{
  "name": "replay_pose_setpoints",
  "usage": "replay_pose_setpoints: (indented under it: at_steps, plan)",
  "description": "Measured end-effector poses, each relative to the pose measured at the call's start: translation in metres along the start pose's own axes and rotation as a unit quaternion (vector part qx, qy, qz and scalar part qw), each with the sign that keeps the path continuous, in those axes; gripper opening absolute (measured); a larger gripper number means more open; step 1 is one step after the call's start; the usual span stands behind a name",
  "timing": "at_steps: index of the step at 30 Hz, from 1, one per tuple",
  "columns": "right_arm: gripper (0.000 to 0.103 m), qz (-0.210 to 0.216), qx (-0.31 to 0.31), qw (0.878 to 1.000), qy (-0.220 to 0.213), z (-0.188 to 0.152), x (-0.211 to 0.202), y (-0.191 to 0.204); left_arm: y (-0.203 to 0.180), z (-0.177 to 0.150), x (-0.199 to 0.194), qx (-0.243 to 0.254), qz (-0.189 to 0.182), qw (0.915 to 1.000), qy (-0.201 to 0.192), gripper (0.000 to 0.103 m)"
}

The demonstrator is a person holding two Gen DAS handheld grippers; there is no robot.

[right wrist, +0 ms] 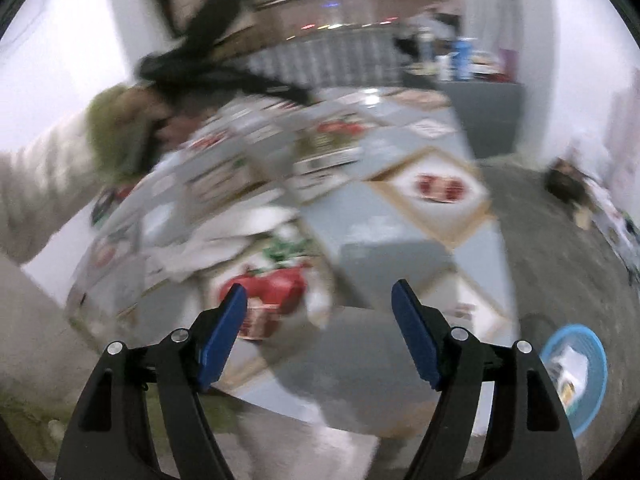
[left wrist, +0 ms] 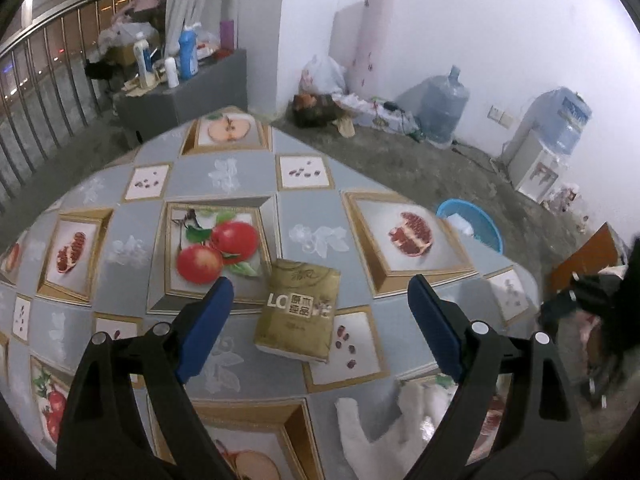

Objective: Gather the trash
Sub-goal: 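Close the left tool on the gold tissue pack while right tool grasps the white glove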

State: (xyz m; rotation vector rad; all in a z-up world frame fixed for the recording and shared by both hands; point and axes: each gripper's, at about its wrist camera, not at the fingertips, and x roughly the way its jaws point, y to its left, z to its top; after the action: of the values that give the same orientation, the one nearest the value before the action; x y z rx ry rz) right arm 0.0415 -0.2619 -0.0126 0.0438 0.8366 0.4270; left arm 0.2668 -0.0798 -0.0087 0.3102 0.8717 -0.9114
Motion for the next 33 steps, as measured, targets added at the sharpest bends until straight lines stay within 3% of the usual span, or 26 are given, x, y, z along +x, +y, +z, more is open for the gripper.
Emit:
replay_pose_setpoints:
  at_steps: [8, 22, 27, 33]
  plan:
    - [0.073, 0.042, -0.024, 0.999, 0.02, 0.014, 0.032, 0.03, 0.005, -0.007, 0.037, 0.014, 0.017, 0.9992, 0.035, 0.084]
    - [0.073, 0.085, -0.018, 0.996, 0.025, 0.037, 0.077, 0.045, 0.019, -0.022, 0.053, 0.023, 0.005, 0.9986, 0.047, 0.084]
    - [0.072, 0.082, -0.033, 0.996, 0.028, 0.041, 0.087, 0.058, 0.017, -0.024, 0.054, 0.032, 0.003, 0.9984, 0.046, 0.084]
    - [0.051, 0.061, -0.037, 0.997, 0.04, 0.039, 0.097, 0.064, 0.015, -0.025, 0.056, 0.036, 0.005, 0.9983, 0.046, 0.079]
